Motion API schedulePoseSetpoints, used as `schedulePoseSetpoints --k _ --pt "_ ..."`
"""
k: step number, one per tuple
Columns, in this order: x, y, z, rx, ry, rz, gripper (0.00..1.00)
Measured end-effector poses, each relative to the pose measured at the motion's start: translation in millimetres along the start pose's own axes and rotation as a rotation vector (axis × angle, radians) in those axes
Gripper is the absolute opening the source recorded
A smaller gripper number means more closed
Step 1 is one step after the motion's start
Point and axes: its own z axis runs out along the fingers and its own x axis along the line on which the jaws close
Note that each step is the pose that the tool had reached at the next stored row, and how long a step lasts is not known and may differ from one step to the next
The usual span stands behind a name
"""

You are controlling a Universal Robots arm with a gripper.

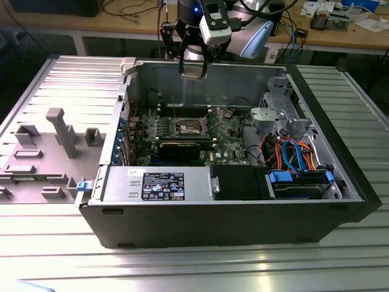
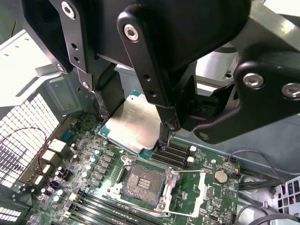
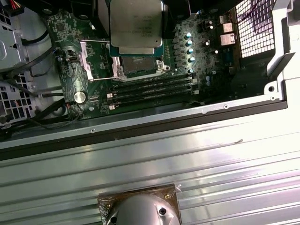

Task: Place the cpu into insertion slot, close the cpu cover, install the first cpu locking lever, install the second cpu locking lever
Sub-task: 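Place the cpu into insertion slot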

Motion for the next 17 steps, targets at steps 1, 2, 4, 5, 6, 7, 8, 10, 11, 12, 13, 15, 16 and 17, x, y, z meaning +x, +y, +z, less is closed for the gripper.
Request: schedulePoseSetpoints --k 1,2,4,5,6,7,8,10,11,12,13,15,16,17 --pt "0.0 0.0 0.0 0.0 0.0 0.0 0.54" --pt "0.0 0.0 0.0 0.0 0.0 0.0 0.54" --pt "0.0 0.0 0.0 0.0 -0.0003 0.003 0.54" --pt "0.0 0.0 0.0 -0.0001 -0.0009 0.011 0.54" --pt "0.0 0.0 0.1 -0.0004 -0.0019 0.021 0.54" --pt "0.0 0.0 0.2 -0.0007 -0.0034 0.038 0.54" --pt "0.0 0.0 0.2 -0.0009 -0.0047 0.052 0.54" --pt "0.0 0.0 0.3 -0.0013 -0.0068 0.077 0.54" --pt "0.0 0.0 0.4 -0.0016 -0.0082 0.092 0.54" --pt "0.0 0.0 0.5 -0.0018 -0.0086 0.098 0.54" --pt "0.0 0.0 0.5 -0.0018 -0.0088 0.098 0.54" --pt "0.0 0.0 0.5 -0.0019 -0.0088 0.099 0.54" --pt "0.0 0.0 0.5 -0.0018 -0.0088 0.099 0.54" --pt "0.0 0.0 0.5 -0.0018 -0.0088 0.099 0.54"
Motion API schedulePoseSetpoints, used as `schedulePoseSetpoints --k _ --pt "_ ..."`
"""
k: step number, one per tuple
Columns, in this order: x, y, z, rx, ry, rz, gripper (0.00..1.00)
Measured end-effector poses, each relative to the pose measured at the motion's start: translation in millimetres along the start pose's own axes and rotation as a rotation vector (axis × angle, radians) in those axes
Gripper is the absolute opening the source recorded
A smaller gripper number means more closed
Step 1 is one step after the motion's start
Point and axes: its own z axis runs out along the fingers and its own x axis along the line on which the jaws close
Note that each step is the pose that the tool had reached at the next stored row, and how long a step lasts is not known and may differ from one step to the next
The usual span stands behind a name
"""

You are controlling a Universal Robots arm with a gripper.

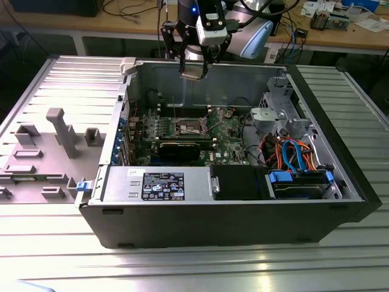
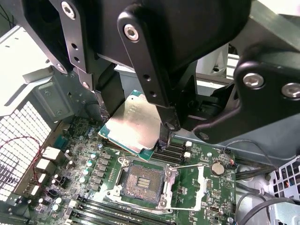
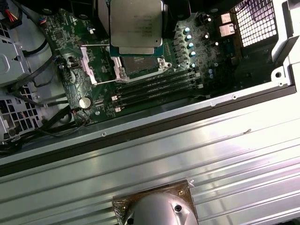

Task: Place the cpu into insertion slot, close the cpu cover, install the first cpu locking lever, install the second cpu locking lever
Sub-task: 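Place the cpu into insertion slot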

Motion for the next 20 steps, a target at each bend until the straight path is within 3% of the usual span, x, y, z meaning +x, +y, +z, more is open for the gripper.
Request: schedulePoseSetpoints --k 6,13,20 --pt "0.0 0.0 0.0 -0.0002 -0.0008 0.008 0.54" --pt "0.0 -0.1 0.7 -0.0024 -0.0117 0.13 0.54" --pt "0.0 -0.1 1.3 -0.0042 -0.0192 0.215 0.54"
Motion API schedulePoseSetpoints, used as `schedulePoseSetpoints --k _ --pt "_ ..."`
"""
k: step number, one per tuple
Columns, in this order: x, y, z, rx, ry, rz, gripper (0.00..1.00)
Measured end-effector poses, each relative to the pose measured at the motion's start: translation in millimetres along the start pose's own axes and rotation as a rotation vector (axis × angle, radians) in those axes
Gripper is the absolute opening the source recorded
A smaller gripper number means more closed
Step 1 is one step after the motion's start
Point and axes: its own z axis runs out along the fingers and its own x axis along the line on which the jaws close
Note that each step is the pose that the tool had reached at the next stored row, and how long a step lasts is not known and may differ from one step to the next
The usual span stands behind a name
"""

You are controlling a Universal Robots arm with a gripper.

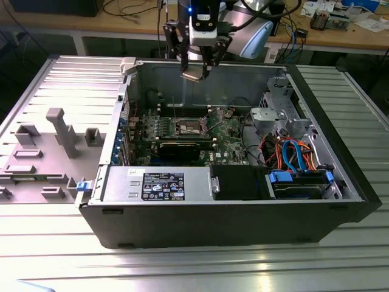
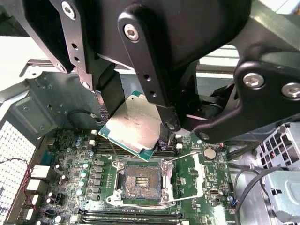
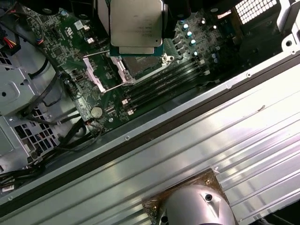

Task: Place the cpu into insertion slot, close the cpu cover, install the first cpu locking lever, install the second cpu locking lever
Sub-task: 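Place the cpu into insertion slot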

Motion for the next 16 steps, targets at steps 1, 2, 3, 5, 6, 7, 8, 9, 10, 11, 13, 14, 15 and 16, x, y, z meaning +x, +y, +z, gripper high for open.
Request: schedulePoseSetpoints --k 1,2,3,5,6,7,8,9,10,11,13,14,15,16 --pt "0.0 0.0 0.1 -0.0003 -0.0016 0.018 0.54" --pt "0.0 0.0 0.2 -0.0006 -0.0028 0.032 0.54" --pt "0.0 0.0 0.3 -0.0009 -0.0042 0.048 0.54" --pt "0.0 -0.1 0.5 -0.0015 -0.0065 0.073 0.54" --pt "0.0 -0.1 0.6 -0.0018 -0.008 0.091 0.54" --pt "0.0 0.0 0.6 -0.0018 -0.0084 0.094 0.54" --pt "0.0 0.0 0.6 -0.0018 -0.0084 0.094 0.54" --pt "0.0 -0.1 0.6 -0.0018 -0.0084 0.094 0.54" --pt "0.0 -0.1 0.6 -0.0018 -0.0084 0.094 0.54" --pt "0.0 -0.1 0.6 -0.0018 -0.0084 0.094 0.54" --pt "0.0 0.0 0.6 -0.0018 -0.0084 0.094 0.54" --pt "0.0 -0.1 0.6 -0.0018 -0.0084 0.094 0.54" --pt "0.0 -0.1 0.6 -0.0018 -0.0085 0.095 0.54" --pt "0.0 0.0 0.6 -0.0019 -0.0087 0.098 0.54"
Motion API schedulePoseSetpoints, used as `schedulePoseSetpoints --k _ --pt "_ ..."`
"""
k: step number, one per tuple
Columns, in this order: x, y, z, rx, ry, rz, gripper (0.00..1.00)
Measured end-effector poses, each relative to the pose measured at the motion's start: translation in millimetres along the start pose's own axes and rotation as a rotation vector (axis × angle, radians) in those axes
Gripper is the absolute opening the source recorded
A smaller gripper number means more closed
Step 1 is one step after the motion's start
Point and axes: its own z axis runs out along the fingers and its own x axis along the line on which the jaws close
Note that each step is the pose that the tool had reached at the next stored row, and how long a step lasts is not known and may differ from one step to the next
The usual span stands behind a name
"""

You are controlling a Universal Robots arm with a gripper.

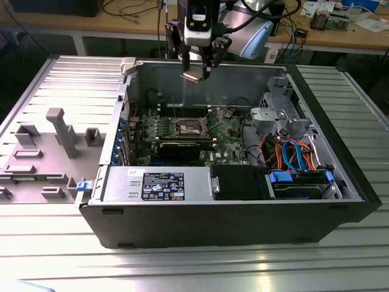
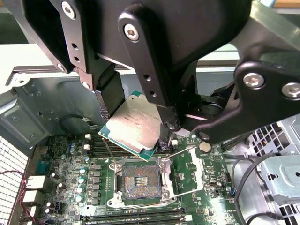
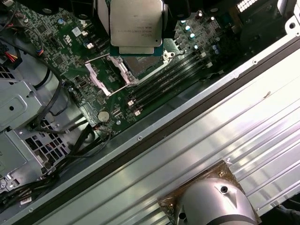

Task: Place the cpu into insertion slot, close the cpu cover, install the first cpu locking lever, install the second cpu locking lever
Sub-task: 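Place the cpu into insertion slot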

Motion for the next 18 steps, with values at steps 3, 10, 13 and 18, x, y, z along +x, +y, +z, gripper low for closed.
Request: schedulePoseSetpoints --k 3,10,13,18 --pt "0.0 0.0 0.0 -0.0003 -0.0015 0.016 0.54" --pt "0.0 0.0 0.1 -0.0012 -0.0054 0.06 0.54" --pt "0.0 0.0 0.1 -0.0011 -0.0054 0.061 0.54" --pt "0.0 0.0 0.1 -0.0012 -0.0054 0.061 0.54"
